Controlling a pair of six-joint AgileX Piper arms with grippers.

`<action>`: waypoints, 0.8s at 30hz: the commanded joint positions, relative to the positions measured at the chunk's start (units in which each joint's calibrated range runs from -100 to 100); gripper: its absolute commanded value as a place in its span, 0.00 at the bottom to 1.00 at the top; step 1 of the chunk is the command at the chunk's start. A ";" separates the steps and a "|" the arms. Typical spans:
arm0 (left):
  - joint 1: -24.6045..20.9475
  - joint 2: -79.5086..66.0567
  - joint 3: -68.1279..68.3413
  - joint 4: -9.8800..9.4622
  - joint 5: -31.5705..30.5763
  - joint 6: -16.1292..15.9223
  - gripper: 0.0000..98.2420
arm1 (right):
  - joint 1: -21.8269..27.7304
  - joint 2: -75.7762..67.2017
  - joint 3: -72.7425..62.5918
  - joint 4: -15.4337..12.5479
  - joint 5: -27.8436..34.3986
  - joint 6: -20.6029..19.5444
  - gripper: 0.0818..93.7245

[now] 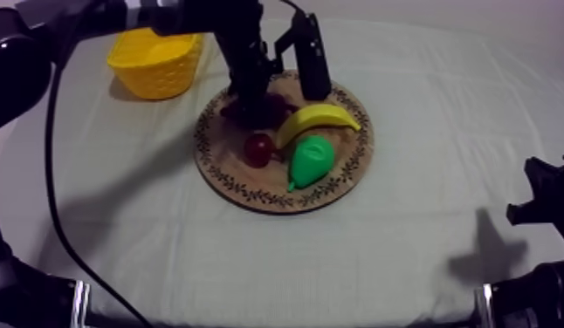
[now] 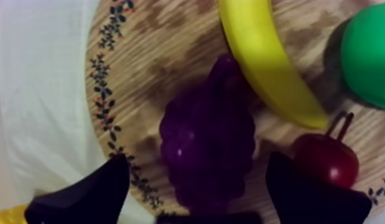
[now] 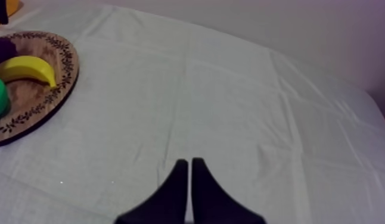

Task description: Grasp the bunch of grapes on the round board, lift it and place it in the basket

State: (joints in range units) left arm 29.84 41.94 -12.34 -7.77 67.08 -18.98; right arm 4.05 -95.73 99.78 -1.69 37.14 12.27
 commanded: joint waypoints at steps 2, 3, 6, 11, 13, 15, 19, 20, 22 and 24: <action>0.01 1.98 -1.64 -0.03 0.05 -0.06 0.86 | 0.01 -0.02 -0.01 0.01 0.04 0.01 0.00; 0.01 2.54 -2.17 0.02 0.08 -0.08 0.86 | 0.01 -0.02 -0.01 0.01 0.04 0.01 0.00; -0.07 4.06 -3.28 0.09 0.16 -0.08 0.86 | 0.01 -0.02 -0.01 0.01 0.04 0.01 0.00; -0.32 6.65 -4.94 0.30 0.21 0.05 0.86 | 0.01 -0.02 -0.01 0.01 0.04 0.01 0.00; -0.40 7.48 -5.44 0.35 0.21 0.10 0.85 | 0.01 -0.02 -0.01 0.01 0.04 0.01 0.00; -0.45 8.06 -5.80 0.47 0.22 0.09 0.85 | 0.01 -0.02 -0.01 0.01 0.04 0.01 0.00; -0.48 8.88 -6.34 0.61 0.22 0.08 0.85 | 0.01 -0.02 -0.01 0.01 0.04 0.01 0.00; -0.46 9.08 -6.46 0.62 0.22 0.09 0.84 | 0.01 -0.02 -0.01 0.01 0.04 0.01 0.00; -0.44 9.40 -6.66 0.69 0.22 0.08 0.84 | 0.01 -0.02 -0.01 0.01 0.04 0.01 0.00; -0.40 9.56 -6.76 0.77 0.19 0.05 0.83 | 0.01 -0.02 -0.01 0.01 0.04 0.01 0.00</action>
State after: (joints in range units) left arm 29.43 51.28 -19.14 -7.01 67.63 -18.93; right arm 4.05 -95.73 99.78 -1.69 37.21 12.27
